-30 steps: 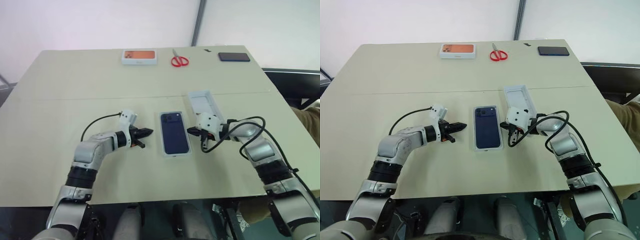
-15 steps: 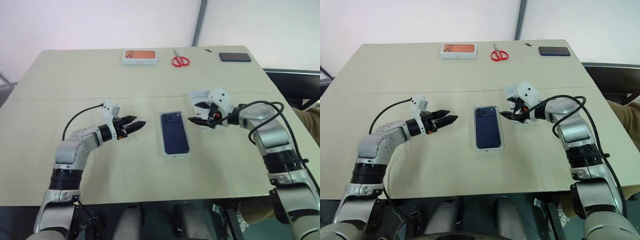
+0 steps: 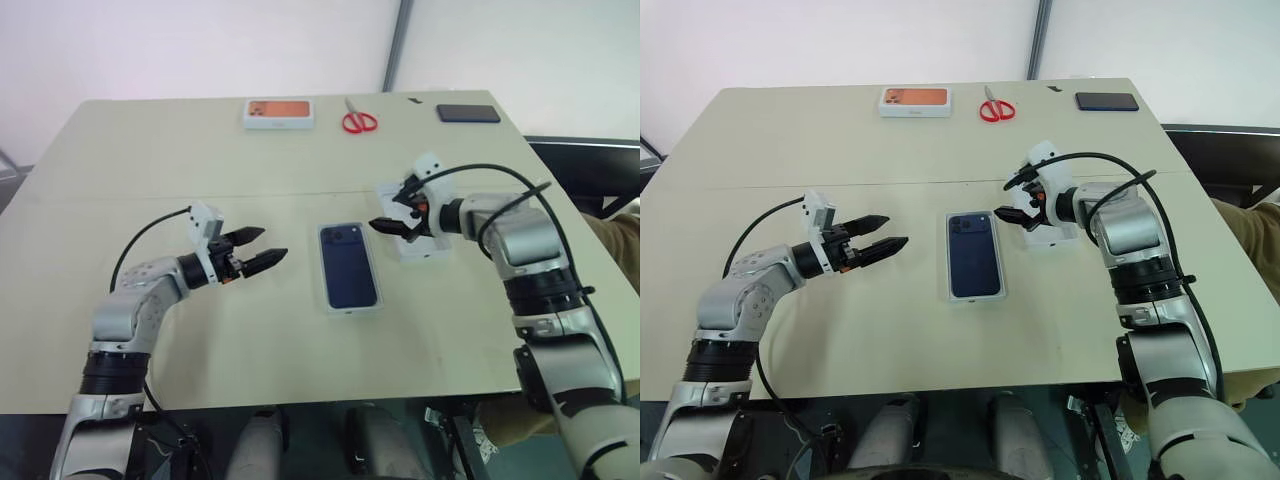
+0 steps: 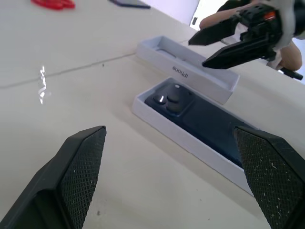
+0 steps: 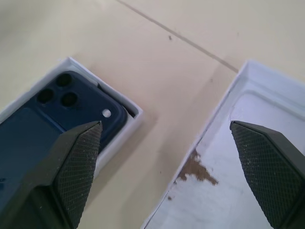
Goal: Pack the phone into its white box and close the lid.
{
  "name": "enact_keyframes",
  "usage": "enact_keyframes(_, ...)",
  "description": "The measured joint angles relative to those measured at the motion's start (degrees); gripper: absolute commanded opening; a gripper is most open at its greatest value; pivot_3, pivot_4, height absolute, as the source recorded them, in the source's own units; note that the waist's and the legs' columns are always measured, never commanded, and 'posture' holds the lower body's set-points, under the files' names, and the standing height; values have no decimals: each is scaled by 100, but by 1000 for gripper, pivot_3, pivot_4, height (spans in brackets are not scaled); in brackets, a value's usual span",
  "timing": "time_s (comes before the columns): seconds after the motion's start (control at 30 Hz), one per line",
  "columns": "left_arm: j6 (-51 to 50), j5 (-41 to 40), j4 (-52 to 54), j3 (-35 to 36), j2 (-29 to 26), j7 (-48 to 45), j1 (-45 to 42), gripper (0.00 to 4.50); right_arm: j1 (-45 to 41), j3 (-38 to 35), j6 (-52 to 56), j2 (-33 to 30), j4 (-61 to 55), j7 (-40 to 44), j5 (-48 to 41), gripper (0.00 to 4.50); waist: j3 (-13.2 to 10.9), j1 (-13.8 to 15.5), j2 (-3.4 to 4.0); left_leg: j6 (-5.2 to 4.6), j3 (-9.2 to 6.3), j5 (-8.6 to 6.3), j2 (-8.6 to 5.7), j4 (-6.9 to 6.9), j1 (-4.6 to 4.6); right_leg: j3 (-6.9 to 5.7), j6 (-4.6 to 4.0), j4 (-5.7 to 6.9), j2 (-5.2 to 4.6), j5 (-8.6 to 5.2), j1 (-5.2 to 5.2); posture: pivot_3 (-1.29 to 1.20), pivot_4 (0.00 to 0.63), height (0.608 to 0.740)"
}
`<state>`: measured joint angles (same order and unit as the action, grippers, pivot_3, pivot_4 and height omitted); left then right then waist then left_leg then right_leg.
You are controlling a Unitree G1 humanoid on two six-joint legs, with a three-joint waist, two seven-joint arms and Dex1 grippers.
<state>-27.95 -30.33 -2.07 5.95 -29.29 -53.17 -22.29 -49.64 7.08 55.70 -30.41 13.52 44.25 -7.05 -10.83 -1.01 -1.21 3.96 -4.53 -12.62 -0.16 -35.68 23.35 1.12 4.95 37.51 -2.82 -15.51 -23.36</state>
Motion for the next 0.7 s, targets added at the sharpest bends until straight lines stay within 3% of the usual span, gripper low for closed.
enact_keyframes(0.3,169,50,-10,-32,150,79,120,4463,-979,-119,1814,482,883,-942,-44,4500,-1,-10,2,-5,3,-2,0,3,2,2,0,5,1,0,-7,0,150,740)
enact_keyframes(0.7,193,28,6,-54,344,359,241,4463,-899,297,3152,538,131,-1580,-120,4500,-1,-19,3,-6,3,-3,0,0,3,2,0,9,2,0,-9,0,150,740)
